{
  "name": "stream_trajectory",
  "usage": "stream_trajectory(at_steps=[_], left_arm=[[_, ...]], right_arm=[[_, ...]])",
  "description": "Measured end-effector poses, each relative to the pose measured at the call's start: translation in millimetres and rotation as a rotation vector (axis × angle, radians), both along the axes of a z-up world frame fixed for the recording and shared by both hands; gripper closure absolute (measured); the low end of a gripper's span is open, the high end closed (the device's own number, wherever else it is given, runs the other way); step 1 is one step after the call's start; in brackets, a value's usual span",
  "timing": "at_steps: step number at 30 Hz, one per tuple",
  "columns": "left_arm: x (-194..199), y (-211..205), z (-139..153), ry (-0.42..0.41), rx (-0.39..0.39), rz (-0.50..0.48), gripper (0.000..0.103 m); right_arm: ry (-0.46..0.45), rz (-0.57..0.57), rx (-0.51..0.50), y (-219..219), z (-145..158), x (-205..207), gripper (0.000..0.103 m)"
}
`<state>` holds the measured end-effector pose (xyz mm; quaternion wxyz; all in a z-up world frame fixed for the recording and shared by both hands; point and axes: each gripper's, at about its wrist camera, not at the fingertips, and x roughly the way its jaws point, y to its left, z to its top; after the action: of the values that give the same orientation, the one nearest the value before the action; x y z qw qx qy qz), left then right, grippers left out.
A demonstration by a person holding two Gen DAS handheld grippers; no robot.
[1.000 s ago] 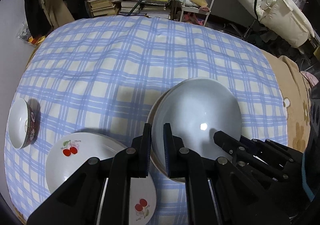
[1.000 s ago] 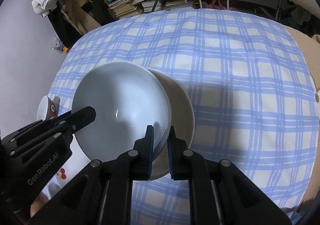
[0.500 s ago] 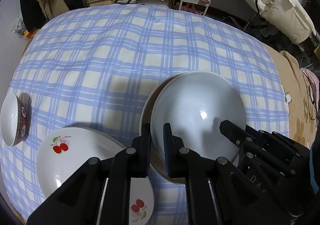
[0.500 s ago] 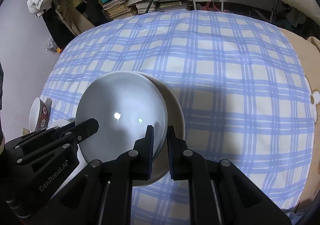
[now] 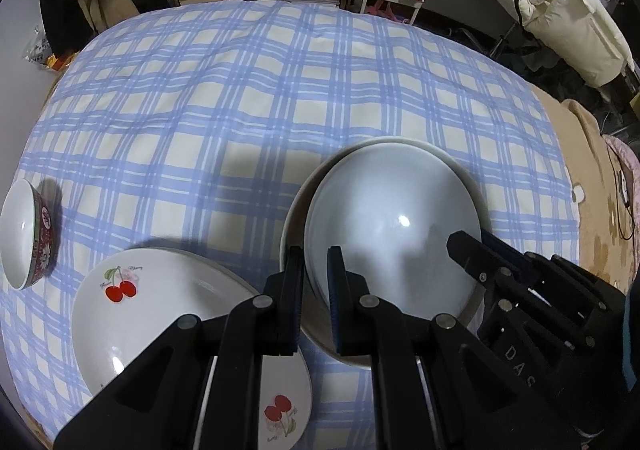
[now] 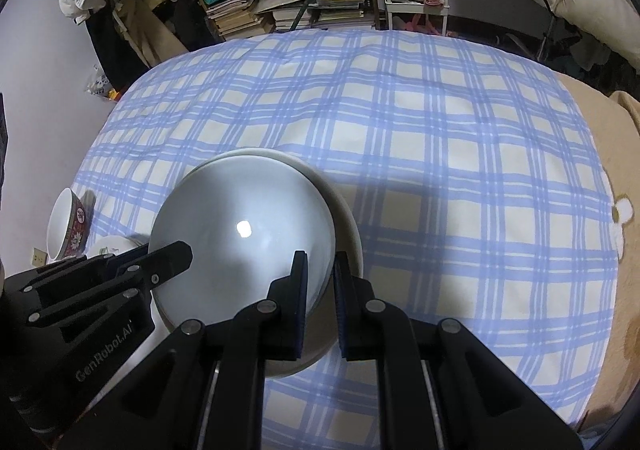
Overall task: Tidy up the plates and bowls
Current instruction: 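Lower the white bowl onto the white plate with both grippers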
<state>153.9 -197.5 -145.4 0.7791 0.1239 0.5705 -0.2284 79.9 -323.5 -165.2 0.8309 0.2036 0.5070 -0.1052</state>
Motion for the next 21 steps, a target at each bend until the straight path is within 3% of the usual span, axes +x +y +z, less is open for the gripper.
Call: stream_trajectory(at_steps=[21], left_arm=[[-10.0,10.9,6.2,0.031,-0.025,-0.013,0.091]], right_arm=[[-0.005,-0.015,0.009,-4.7,1.5,-2.2,0.089]])
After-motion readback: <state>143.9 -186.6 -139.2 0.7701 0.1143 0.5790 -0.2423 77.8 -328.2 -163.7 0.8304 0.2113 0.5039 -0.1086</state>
